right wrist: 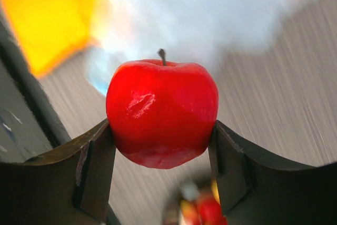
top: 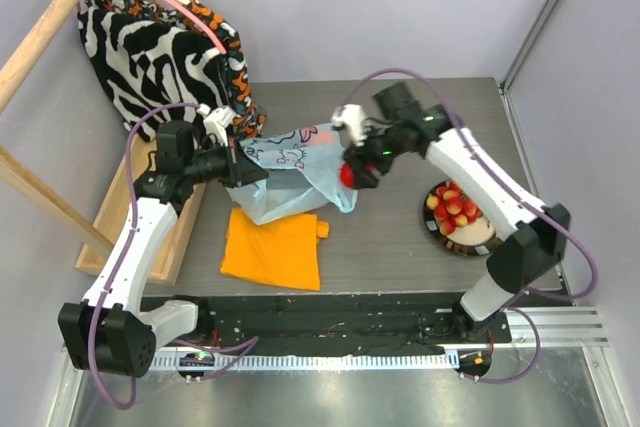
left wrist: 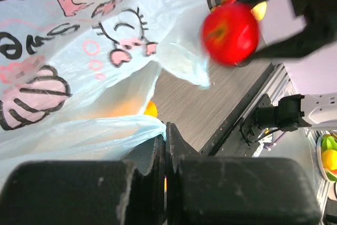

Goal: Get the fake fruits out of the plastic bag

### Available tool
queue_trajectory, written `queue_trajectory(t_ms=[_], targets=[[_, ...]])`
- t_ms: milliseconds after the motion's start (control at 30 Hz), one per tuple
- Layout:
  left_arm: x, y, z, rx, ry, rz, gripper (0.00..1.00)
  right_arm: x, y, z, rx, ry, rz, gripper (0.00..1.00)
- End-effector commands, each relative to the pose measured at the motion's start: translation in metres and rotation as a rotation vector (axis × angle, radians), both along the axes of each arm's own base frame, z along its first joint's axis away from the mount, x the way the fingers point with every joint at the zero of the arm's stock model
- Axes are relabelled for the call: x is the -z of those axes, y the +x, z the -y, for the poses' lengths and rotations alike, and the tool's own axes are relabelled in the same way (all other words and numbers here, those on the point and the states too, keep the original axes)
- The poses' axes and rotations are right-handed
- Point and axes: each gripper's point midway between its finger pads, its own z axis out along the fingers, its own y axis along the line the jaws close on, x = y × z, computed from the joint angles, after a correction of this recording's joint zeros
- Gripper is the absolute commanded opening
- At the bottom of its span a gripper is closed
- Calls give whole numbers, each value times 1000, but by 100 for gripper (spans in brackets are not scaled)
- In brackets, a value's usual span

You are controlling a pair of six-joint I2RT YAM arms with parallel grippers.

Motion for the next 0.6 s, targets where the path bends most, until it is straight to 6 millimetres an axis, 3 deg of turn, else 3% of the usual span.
queue_trajectory(t_ms=[0,67,200,233,333,433,567], targets=[[-26,8,-1,-12,-16,105,0,-6,-22,144,25,-252,10,22],[-22,6,-2,-14,-14,97,0,11,-40,204,25,-381,-24,21],[-16,5,-5,-25,-7,89,0,43,-84,285,56,-521,-89,20],[-14,6,-5,-25,-8,84,0,60,-100,297,48,-542,-144,20],[-14,8,-6,-30,-7,87,0,77,-122,332,132,-547,-222,20],[-15,8,-5,-22,-12,86,0,88,-123,355,238,-512,-285,20],[-12,4,-2,-3,-29,66,0,103,-101,377,352,-501,-287,20]])
